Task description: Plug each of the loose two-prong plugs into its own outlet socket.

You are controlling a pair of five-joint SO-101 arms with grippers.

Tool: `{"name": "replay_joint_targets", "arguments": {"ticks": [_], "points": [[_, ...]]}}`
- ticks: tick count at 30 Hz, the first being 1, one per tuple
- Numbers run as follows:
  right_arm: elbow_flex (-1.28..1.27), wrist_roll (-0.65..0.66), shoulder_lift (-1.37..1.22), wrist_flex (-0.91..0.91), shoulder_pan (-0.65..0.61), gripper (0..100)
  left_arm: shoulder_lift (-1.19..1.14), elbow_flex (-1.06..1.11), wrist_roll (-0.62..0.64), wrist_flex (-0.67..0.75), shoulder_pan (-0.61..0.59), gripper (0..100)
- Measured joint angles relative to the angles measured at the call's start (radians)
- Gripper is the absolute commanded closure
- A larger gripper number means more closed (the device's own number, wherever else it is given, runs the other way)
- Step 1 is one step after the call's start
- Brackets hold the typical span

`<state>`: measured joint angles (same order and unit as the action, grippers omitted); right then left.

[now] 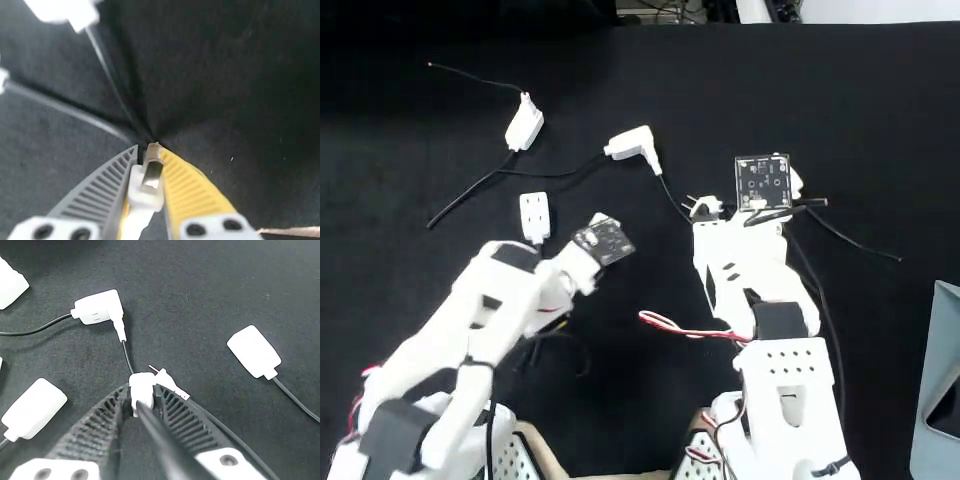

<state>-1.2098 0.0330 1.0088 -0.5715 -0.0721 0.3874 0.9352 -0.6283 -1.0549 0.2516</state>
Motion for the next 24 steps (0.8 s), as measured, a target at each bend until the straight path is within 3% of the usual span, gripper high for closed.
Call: {"name": "replay_joint_targets", "arguments": {"ticks": [4, 7, 13, 24], "points": [[0.0, 0.0, 0.0, 0.0, 0.0, 98.6, 0.083, 0.006, -0.014, -0.002, -0.061, 78], [0.0, 0.0, 0.0, 0.0, 0.0, 98.6, 0.144, -0.011, 0.058, -0.002, -0.107, 67], [0.0, 0.0, 0.0, 0.0, 0.0, 98.6, 0.187, -0.087, 0.282, 0.046, -0.11, 69], [0.0, 0.0, 0.0, 0.0, 0.0, 98.6, -0.08, -0.094, 0.382, 0.413, -0.071, 69]]}}
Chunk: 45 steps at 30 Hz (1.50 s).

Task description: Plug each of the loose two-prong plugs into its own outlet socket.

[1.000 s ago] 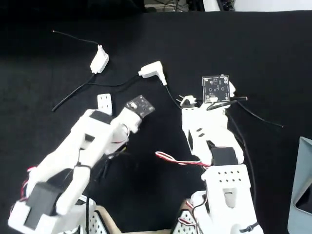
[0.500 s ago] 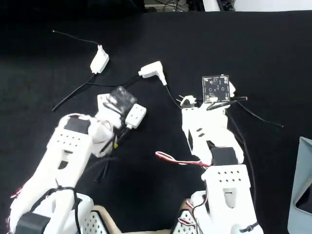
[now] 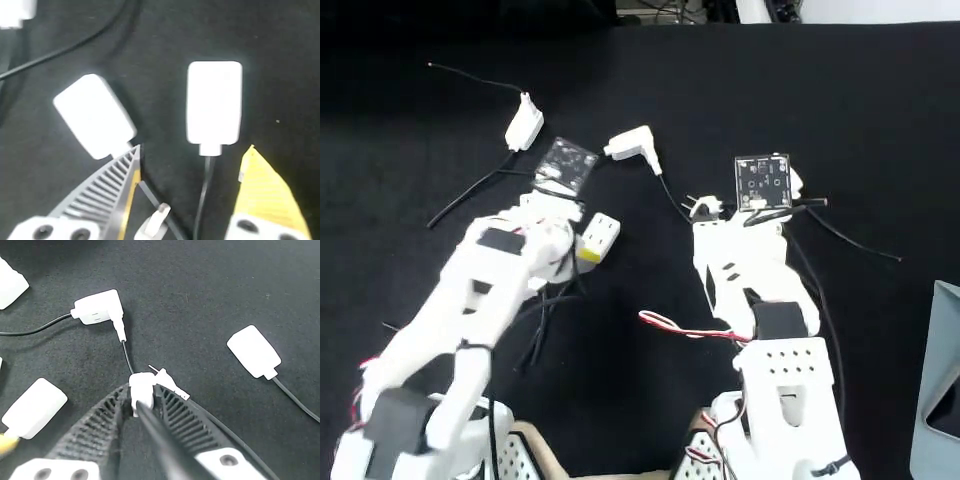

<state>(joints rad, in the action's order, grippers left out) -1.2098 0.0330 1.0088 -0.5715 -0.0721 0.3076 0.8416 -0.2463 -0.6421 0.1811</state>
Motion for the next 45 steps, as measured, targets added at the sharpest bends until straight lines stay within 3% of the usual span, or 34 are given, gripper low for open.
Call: {"name": "replay_joint_targets", "arguments": {"ticks": [6, 15, 21, 31, 36, 42, 45], "points": [[-0.008, 0.0, 0.0, 0.002, 0.0, 98.6, -0.127, -0.048, 0.0, 0.071, 0.069, 69], [-0.015, 0.0, 0.0, 0.002, 0.0, 98.6, -0.295, -0.173, 0.002, 0.075, 0.071, 69], [-0.015, 0.0, 0.0, 0.002, 0.0, 98.6, -0.374, -0.218, 0.002, 0.075, 0.071, 88], [-0.015, 0.0, 0.0, 0.002, 0.0, 98.6, -0.305, -0.16, -0.21, 0.075, 0.137, 95], [-0.015, 0.0, 0.0, 0.002, 0.0, 98.6, -0.157, -0.011, -0.222, 0.072, 0.187, 94], [-0.015, 0.0, 0.0, 0.002, 0.0, 98.6, 0.057, 0.176, -0.226, 0.069, 0.241, 78], [-0.015, 0.0, 0.0, 0.002, 0.0, 98.6, 0.147, 0.222, -0.167, 0.069, 0.224, 74]]}}
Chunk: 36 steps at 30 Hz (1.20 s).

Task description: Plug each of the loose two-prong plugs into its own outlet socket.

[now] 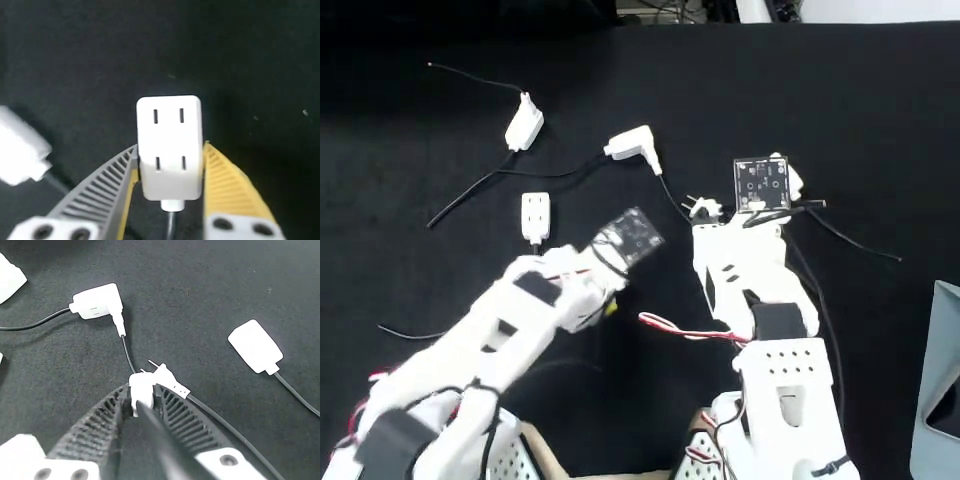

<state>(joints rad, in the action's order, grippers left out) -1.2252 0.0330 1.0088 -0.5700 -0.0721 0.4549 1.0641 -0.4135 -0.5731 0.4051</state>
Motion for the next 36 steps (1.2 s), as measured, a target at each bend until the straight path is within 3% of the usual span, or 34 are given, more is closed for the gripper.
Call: {"name": "replay_joint_targets", "arguments": {"ticks": [4, 11, 16, 26, 36], "points": [[0.0, 0.0, 0.0, 0.0, 0.0, 98.6, 0.135, 0.009, 0.074, -0.037, -0.075, 74], [0.0, 0.0, 0.0, -0.089, -0.003, 97.3, 0.427, 0.012, 0.135, -0.278, -0.106, 74], [0.04, 0.025, 0.0, -0.192, -0.091, 97.7, 0.654, 0.08, 0.16, -0.405, -0.195, 74], [0.133, 0.13, -0.115, -0.233, -0.287, 98.7, 1.039, 0.333, 0.164, -0.43, -0.623, 74], [0.318, 0.13, -0.457, -0.215, -0.373, 98.7, 1.269, 0.54, 0.164, -0.43, -0.713, 74]]}}
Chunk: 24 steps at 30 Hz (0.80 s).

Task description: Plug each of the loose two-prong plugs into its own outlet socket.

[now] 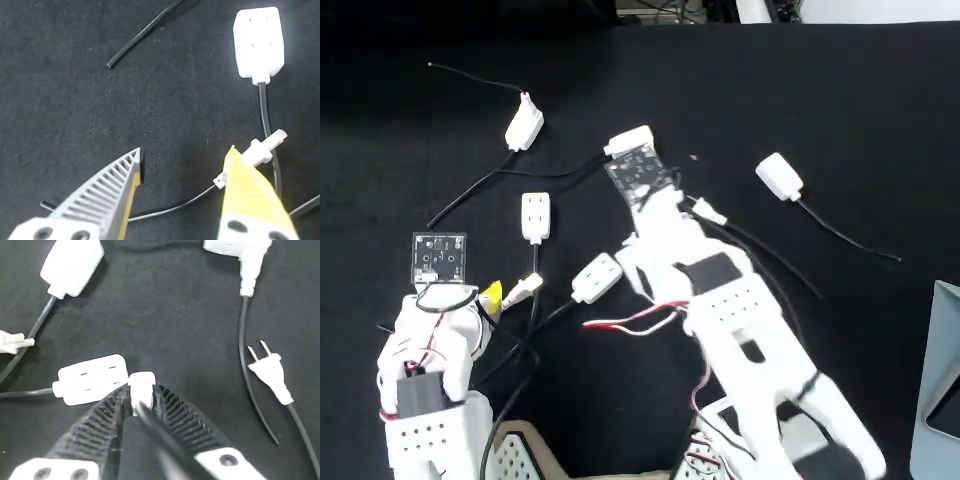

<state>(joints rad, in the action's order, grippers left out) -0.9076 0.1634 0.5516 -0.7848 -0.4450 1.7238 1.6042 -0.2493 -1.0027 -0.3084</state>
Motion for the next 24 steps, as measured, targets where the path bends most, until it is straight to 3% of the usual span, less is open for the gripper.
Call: {"name": "replay_joint_targets", "arguments": {"ticks": [10, 24], "points": [[0.005, 0.0, -0.152, 0.112, -0.083, 98.6, 0.084, 0.026, 0.0, -0.055, 0.0, 74], [0.028, 0.0, -0.259, 0.19, -0.087, 98.6, 0.084, 0.026, 0.0, -0.055, 0.0, 74]]}}
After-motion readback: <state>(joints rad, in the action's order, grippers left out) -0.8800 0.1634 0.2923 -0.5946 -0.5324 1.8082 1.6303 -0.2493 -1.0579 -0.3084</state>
